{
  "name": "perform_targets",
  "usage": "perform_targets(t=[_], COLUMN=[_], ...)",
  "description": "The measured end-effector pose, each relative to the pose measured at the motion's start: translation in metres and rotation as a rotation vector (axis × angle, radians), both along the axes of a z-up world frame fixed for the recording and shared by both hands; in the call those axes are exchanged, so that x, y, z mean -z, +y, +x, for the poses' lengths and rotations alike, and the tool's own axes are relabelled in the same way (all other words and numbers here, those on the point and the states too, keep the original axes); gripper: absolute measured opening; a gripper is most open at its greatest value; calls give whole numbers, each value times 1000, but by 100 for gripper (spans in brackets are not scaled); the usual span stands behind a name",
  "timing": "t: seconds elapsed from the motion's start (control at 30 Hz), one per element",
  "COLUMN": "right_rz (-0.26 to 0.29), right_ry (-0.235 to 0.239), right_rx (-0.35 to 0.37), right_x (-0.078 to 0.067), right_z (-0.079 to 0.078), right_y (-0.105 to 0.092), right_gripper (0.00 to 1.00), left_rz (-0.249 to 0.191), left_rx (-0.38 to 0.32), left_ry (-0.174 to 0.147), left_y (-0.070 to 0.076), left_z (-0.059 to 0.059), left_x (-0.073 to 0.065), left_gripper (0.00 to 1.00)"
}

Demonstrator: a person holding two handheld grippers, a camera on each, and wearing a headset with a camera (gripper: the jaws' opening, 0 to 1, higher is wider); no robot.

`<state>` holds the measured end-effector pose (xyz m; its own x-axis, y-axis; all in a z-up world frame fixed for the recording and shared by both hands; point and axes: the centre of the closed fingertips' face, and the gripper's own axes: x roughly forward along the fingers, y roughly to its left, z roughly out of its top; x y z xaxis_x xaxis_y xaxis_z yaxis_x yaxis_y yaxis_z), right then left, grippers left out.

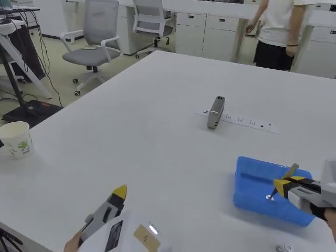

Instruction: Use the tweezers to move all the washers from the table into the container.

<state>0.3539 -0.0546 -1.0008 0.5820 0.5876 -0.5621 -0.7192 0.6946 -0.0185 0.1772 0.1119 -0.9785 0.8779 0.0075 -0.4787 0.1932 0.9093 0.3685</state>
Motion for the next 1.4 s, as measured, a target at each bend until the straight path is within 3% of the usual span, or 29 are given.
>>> perform_targets(t=[0.13,0.73,1.23,1.4], right_rz=[-20,-12,90,91], right_ry=[16,36,-42,-70], right_rx=[-13,1,33,26], right_x=[10,17,-35,-47], right_z=[-4,-1,-22,-35], right_y=[2,0,-18,-25], right_gripper=[3,4,4,4], left_rz=[4,7,4,3], left_rx=[-7,-2,17,16], left_ry=[1,14,16,14], left_y=[1,0,-4,-4], left_z=[0,0,0,0], left_x=[0,3,3,3], left_gripper=[92,93,93,93])
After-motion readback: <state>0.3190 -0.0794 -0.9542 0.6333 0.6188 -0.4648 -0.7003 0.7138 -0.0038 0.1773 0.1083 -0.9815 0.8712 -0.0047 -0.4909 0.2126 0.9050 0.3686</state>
